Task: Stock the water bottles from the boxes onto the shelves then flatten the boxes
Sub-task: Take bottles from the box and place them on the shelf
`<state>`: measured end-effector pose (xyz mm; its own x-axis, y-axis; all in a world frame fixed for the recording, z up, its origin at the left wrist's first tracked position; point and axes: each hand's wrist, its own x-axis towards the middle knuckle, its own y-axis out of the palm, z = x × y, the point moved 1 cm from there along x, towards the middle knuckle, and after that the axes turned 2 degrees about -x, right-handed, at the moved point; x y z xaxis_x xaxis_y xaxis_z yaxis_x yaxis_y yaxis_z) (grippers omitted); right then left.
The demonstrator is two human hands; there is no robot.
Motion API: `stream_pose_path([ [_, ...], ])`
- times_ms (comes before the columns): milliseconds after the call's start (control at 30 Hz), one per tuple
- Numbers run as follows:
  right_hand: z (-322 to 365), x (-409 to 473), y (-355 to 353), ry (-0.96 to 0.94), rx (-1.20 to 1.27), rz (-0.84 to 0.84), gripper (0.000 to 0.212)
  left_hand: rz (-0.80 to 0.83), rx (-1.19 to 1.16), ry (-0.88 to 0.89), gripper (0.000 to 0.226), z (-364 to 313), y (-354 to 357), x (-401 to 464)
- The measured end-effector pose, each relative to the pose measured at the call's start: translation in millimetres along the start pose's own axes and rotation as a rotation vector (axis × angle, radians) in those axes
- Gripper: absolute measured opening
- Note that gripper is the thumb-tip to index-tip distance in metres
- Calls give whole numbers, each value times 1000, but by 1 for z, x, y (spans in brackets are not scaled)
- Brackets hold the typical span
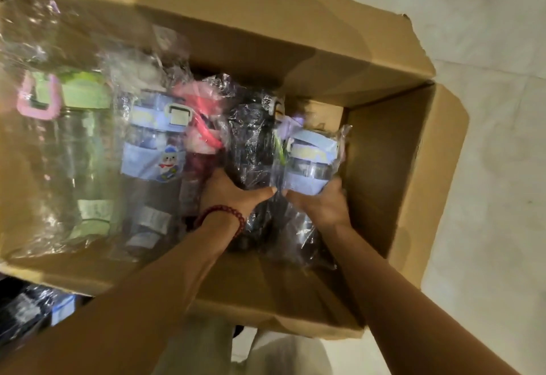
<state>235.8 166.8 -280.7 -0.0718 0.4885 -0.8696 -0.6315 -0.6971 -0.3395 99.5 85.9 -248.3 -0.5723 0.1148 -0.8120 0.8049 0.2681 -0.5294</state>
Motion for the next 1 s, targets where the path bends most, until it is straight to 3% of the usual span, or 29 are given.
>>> stream_pose_path([
  [100, 0, 3, 4, 3, 18, -60, 92, -31, 86, -24, 93, -6, 5, 2],
  [200, 0, 2, 3, -14, 72, -61, 73, 56, 72, -17, 54, -9, 5, 1],
  [267, 1, 0, 0, -43, 125, -48, 67, 85, 31, -2, 42, -7, 3, -1],
  [500, 5, -31, -17, -100, 208, -58, 79, 95, -159, 13, 79, -10, -14, -32],
  [667, 22, -73, -36, -185, 176, -46, 74, 94, -263, 43, 76, -18, -49, -66],
  [800, 52, -122, -52, -248, 151, -58, 83, 104, -293, 83, 70, -27, -95, -106],
  [900, 85, -164, -67, -337, 155, -48, 71, 122, -314, 87, 74, -35, -131, -138],
  [1000, 119, -204, -77, -423, 147, -3, 67, 88, -373, 130, 60, -42, -170, -172],
])
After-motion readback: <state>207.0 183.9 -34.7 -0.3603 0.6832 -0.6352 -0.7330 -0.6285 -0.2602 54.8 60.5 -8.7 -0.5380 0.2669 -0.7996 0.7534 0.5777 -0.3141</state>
